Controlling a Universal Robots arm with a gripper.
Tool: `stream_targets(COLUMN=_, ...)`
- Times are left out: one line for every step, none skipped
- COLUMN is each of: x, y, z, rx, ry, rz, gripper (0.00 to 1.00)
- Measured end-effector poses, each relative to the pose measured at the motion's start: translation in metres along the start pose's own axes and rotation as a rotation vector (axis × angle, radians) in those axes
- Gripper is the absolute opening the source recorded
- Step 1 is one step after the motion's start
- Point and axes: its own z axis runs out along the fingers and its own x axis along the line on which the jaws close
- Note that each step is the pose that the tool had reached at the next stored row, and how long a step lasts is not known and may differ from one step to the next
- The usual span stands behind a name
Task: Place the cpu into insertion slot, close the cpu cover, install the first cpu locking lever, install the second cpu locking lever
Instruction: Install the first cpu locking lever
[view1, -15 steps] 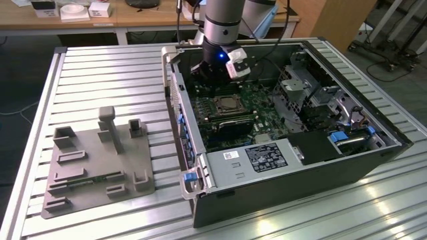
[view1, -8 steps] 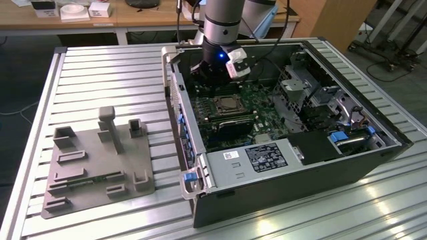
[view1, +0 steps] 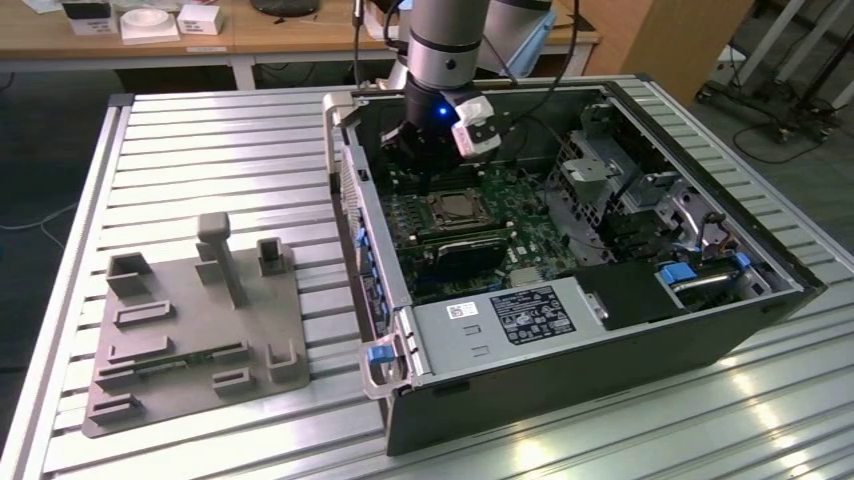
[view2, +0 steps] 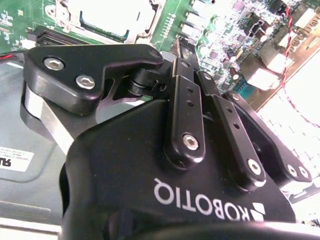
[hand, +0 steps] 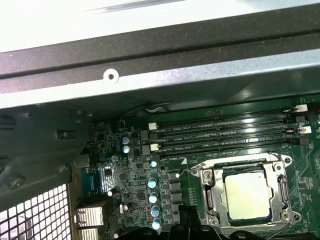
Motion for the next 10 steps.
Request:
stream_targets(x=0.0, y=0.0, z=-0.0005, rx=0.0004, ry=0.0003, rz=0.0, gripper=0.1)
stream_targets(x=0.0, y=0.0, z=-0.0012, rx=0.0004, ry=0.0003, rz=0.0, gripper=0.1)
stream_targets(x=0.0, y=0.0, z=-0.0021, rx=0.0002, ry=0.0001, rz=0.0, gripper=0.1)
stream_targets(x=0.0, y=0.0001, z=-0.0032, rx=0.0002, ry=0.0001, rz=0.0, gripper=0.1)
stream_targets(x=0.0, y=0.0001, z=-0.0041, rx=0.0002, ry=0.0001, rz=-0.001, gripper=0.1)
stream_targets(x=0.0, y=0.0002, z=-0.0049, rx=0.0002, ry=0.0001, rz=-0.001, gripper=0.1)
stream_targets(x=0.0, y=0.0002, z=-0.0055, rx=0.0001, ry=0.0001, rz=-0.001, gripper=0.1)
stream_targets(x=0.0001, y=0.0003, z=-0.0057, rx=-0.0001, ry=0.0, rz=-0.002, gripper=0.1)
stream_targets(x=0.0006, y=0.0003, z=-0.0057, rx=-0.0002, ry=-0.0001, rz=-0.002, gripper=0.1)
stream_targets(x=0.0014, y=0.0002, z=-0.0057, rx=-0.0001, ry=0.0, rz=-0.002, gripper=0.1)
